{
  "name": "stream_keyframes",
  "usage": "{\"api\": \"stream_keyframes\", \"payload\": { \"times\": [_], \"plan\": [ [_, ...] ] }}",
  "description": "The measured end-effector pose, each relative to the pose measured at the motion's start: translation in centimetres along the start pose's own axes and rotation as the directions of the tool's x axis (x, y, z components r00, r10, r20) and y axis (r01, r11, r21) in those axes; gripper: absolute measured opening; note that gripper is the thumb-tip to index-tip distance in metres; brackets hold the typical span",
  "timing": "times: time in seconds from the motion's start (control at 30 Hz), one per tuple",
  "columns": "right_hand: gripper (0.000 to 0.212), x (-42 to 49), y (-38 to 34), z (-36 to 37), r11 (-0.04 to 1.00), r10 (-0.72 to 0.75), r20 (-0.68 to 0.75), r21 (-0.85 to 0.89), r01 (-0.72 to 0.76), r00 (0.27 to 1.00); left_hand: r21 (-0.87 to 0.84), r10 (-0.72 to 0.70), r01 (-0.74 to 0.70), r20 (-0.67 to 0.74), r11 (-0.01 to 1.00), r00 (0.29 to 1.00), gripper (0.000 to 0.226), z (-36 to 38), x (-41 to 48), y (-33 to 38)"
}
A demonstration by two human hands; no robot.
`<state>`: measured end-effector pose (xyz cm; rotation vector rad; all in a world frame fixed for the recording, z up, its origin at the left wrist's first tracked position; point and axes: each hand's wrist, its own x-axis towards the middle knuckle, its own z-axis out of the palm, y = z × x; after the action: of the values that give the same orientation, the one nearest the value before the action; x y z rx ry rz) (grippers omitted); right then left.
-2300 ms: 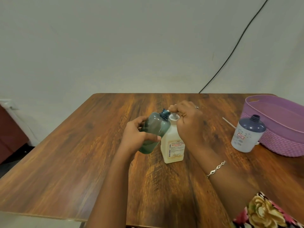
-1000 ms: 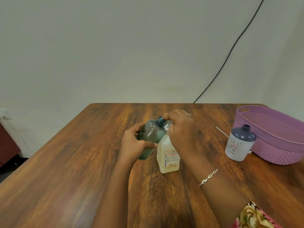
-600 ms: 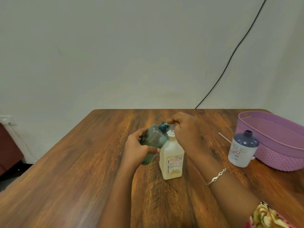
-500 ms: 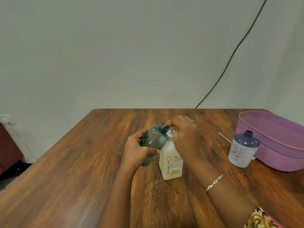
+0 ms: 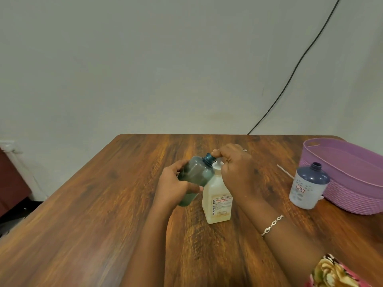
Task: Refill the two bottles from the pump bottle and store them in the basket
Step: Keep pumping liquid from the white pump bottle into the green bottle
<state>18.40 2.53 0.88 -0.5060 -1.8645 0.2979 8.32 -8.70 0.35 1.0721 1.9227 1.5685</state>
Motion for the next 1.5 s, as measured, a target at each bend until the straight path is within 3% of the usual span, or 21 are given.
{"api": "stream_keyframes", "payload": {
  "times": [0.13,0.4,0.6,0.8,1.03,1.17,1.3,1.5],
  "plan": [
    [0.033,-0.4,0.2,0.1,0.999,-0.003,-0.003,0.035,0.003,1.0,-0.023,-0.021,0.021,0.01,1.0,1.0,0.069,0.2,-0.2,-0.3],
    [0.032,1.1,-0.4,-0.6,0.994,0.086,0.024,0.068,-0.087,0.996,0.022,0.008,-0.008,-0.012,1.0,1.0,0.077,0.1,0.4,0.3],
    [0.032,-0.7,0.2,0.2,1.0,-0.002,-0.026,0.008,0.002,1.0,0.011,-0.011,0.011,0.009,1.0,1.0,0.073,0.3,-0.2,-0.3],
    [0.038,1.3,-0.1,-0.7,0.985,0.115,0.021,0.127,-0.116,0.993,0.053,0.031,-0.03,-0.013,0.998,0.999,0.073,0.1,0.3,1.0],
    [0.034,-0.5,0.7,0.5,0.999,-0.021,-0.077,0.043,0.024,0.997,0.013,0.007,-0.008,0.015,1.0,1.0,0.062,0.2,-0.4,0.1],
    [0.035,-0.4,0.4,0.4,0.997,0.01,-0.064,0.074,-0.005,0.998,0.008,0.014,-0.014,-0.011,1.0,1.0,0.064,0.3,-0.5,0.0],
    [0.03,1.5,0.1,-0.1,0.988,0.13,0.007,0.087,-0.13,0.992,0.034,0.053,-0.053,-0.014,0.998,0.998,0.066,0.0,-0.1,0.8],
    [0.025,-0.3,0.6,0.5,0.999,-0.013,-0.031,0.041,0.014,0.999,0.03,0.033,-0.032,-0.02,0.999,0.999,0.063,0.3,-0.3,-0.1]
  ]
}}
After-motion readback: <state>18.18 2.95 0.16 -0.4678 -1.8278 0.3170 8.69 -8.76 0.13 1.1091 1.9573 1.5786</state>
